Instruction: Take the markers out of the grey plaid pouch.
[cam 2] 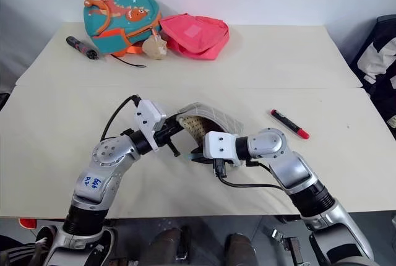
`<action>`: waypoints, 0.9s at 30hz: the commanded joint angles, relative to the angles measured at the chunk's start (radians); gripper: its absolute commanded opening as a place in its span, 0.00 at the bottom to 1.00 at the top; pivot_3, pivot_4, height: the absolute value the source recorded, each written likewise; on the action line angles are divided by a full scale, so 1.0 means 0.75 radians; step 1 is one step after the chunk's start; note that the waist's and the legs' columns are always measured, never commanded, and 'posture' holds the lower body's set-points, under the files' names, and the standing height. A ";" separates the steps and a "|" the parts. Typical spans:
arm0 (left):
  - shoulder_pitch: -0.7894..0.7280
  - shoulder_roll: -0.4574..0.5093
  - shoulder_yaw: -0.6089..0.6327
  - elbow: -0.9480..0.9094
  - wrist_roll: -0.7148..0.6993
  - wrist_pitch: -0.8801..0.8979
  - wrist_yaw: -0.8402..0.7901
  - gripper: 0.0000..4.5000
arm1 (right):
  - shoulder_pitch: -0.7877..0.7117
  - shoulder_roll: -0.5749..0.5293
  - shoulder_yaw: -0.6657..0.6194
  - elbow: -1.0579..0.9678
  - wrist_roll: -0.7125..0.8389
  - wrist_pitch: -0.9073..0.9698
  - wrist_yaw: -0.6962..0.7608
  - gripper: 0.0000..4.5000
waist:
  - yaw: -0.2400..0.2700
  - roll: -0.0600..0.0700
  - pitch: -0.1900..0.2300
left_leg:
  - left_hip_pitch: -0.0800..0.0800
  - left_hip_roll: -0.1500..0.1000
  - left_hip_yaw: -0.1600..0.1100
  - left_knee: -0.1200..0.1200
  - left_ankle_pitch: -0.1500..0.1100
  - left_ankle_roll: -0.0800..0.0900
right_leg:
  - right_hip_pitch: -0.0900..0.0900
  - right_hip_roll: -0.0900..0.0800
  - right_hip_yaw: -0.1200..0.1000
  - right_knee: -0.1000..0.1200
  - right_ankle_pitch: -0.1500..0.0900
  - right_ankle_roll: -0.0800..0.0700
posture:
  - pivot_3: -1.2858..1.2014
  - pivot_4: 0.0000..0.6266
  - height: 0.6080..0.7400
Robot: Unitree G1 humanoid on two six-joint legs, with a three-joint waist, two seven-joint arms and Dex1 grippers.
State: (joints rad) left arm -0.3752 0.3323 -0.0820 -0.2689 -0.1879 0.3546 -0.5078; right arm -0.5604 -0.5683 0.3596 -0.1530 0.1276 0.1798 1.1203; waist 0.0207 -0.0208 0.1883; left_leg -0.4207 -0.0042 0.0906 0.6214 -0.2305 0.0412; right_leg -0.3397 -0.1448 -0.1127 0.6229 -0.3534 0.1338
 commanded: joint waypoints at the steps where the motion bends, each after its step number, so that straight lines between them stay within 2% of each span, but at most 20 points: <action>1: 0.001 0.026 0.059 0.013 0.020 -0.025 0.033 0.00 | -0.014 -0.058 -0.110 -0.053 0.066 0.008 0.030 0.09 | 0.004 0.000 0.000 | 0.000 0.000 0.000 0.000 0.000 0.000 | 0.000 0.000 0.000 0.000 0.000 0.000 | 0.52 0.24 1.00; 3: 0.000 0.025 0.086 0.032 0.008 -0.013 0.050 0.00 | -0.009 -0.081 -0.133 -0.068 0.090 0.008 0.051 0.09 | 0.007 0.000 0.000 | 0.000 -0.001 -0.001 0.001 -0.001 0.001 | 0.001 -0.001 -0.001 -0.001 0.000 0.000 | 0.52 0.24 1.00; 7: -0.009 0.021 0.102 0.070 0.016 0.020 0.081 0.00 | 0.018 -0.069 -0.191 -0.200 0.302 0.220 0.074 0.09 | 0.003 0.000 0.000 | 0.000 0.000 -0.001 0.000 -0.001 0.001 | 0.000 -0.002 0.000 0.000 0.000 0.000 | 0.52 0.24 1.00; 10: -0.009 -0.001 0.120 0.069 -0.010 0.040 0.100 0.00 | 0.024 -0.082 -0.203 -0.242 0.354 0.312 0.062 0.09 | 0.003 0.000 0.000 | 0.000 0.001 -0.001 0.000 -0.001 0.000 | 0.000 -0.003 0.000 -0.001 0.000 0.000 | 0.52 0.24 1.00; 14: 0.031 0.049 0.128 0.042 0.003 -0.001 0.056 0.00 | -0.061 -0.115 -0.264 -0.065 0.228 0.336 -0.086 0.09 | 0.001 0.000 0.000 | 0.000 0.000 0.000 0.001 -0.001 0.000 | 0.000 -0.003 0.000 0.000 0.000 0.000 | 0.52 0.24 1.00; 19: 0.069 0.108 0.228 0.036 -0.023 -0.051 0.057 0.00 | -0.018 -0.235 -0.328 -0.067 0.263 0.414 -0.057 0.09 | 0.004 0.000 0.000 | -0.001 0.001 -0.001 -0.001 -0.002 -0.001 | -0.001 -0.004 0.000 -0.002 0.000 0.000 | 0.52 0.24 1.00; 22: 0.100 0.133 0.302 0.049 -0.046 -0.055 0.060 0.00 | -0.002 -0.325 -0.375 0.027 0.190 0.390 -0.084 0.09 | 0.003 0.000 0.000 | -0.001 0.001 0.000 -0.001 -0.002 -0.001 | 0.000 -0.004 0.000 -0.003 0.000 0.000 | 0.52 0.24 1.00; 27: 0.145 0.122 0.353 0.022 -0.149 0.022 0.033 0.00 | -0.030 -0.343 -0.418 0.179 0.141 0.399 -0.172 0.09 | 0.003 0.000 0.000 | -0.001 0.001 0.001 0.000 -0.002 0.000 | 0.000 -0.004 0.000 -0.002 0.000 0.000 | 0.52 0.24 1.00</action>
State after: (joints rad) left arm -0.2641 0.4291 0.1661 -0.1955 -0.2540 0.3600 -0.4734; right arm -0.5686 -0.8204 0.0704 -0.0360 0.2533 0.4871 1.0231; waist 0.0228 -0.0209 0.1883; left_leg -0.4212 -0.0033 0.0910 0.6213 -0.2323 0.0411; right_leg -0.3399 -0.1482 -0.1126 0.6212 -0.3533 0.1339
